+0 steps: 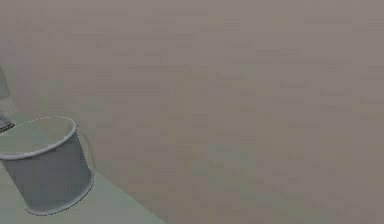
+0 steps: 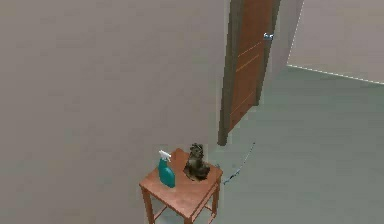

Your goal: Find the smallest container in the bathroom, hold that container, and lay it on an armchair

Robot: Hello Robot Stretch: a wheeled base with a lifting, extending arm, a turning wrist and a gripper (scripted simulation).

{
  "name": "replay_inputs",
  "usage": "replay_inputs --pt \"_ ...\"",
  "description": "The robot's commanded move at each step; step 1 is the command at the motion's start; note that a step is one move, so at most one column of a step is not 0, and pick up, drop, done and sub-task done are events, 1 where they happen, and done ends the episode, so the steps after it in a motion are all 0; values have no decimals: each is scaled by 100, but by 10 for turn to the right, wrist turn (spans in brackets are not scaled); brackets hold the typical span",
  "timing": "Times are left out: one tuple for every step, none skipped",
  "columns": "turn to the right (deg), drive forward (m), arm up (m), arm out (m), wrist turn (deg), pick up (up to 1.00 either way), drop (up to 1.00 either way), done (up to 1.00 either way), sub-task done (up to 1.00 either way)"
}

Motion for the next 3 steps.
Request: replay_inputs --pt "0 0 50 0 0 0 0 0 0" --pt "0 0 6 0 0 0 0 0 0" --pt "0 0 0 42 0 0 0 0 0"
